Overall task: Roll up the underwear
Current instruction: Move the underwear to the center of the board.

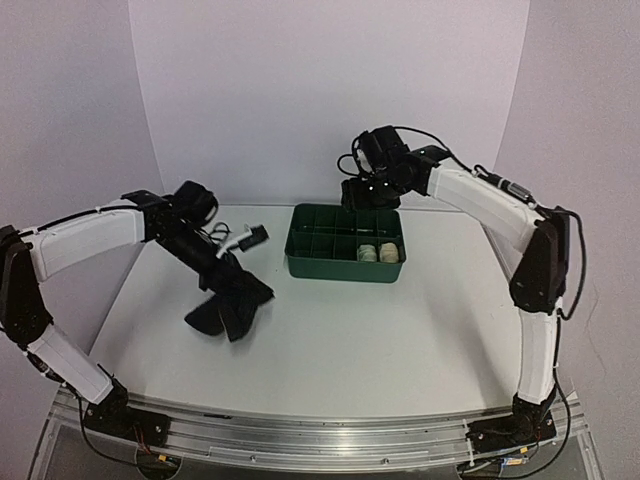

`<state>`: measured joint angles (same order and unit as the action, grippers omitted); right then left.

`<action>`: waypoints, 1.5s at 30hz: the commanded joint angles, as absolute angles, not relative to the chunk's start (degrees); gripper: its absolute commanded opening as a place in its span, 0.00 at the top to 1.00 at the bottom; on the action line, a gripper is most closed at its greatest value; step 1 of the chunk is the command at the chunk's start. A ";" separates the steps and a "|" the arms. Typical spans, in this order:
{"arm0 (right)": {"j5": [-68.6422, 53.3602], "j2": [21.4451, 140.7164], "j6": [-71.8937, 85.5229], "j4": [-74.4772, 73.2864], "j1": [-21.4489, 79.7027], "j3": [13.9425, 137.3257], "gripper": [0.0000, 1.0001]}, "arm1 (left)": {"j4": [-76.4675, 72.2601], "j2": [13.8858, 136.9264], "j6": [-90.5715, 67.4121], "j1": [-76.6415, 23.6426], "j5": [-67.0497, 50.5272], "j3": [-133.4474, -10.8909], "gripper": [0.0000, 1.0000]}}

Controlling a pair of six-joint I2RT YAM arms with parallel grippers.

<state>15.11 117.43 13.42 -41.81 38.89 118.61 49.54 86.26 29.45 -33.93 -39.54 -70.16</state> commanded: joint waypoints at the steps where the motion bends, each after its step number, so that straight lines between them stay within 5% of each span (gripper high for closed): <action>1: 5.45 106.12 9.92 -41.83 42.12 111.22 0.28 | 64.28 88.65 45.93 -44.61 -48.39 -71.98 0.97; 12: 6.81 84.42 3.54 -33.05 57.11 79.31 0.34 | 54.55 104.60 36.67 -32.76 -61.42 -72.18 0.95; 17: 13.79 84.43 8.16 -28.91 62.22 72.17 0.36 | 40.97 102.05 33.90 -23.56 -47.20 -67.02 0.42; 20: 15.83 89.84 6.89 -25.66 66.87 73.19 0.36 | 32.85 97.84 27.34 -14.84 -44.11 -65.75 0.28; 30: 13.24 110.01 0.30 -19.60 71.48 87.56 0.39 | 36.70 80.15 41.09 -13.20 -39.11 -49.57 0.33; 36: 12.14 115.93 19.59 -19.52 69.53 91.85 0.41 | 31.78 80.75 39.22 -15.37 -33.18 -42.65 0.26; 45: 13.10 121.29 43.26 -23.13 69.29 91.56 0.38 | 29.18 87.10 32.19 -21.42 -33.38 -45.75 0.31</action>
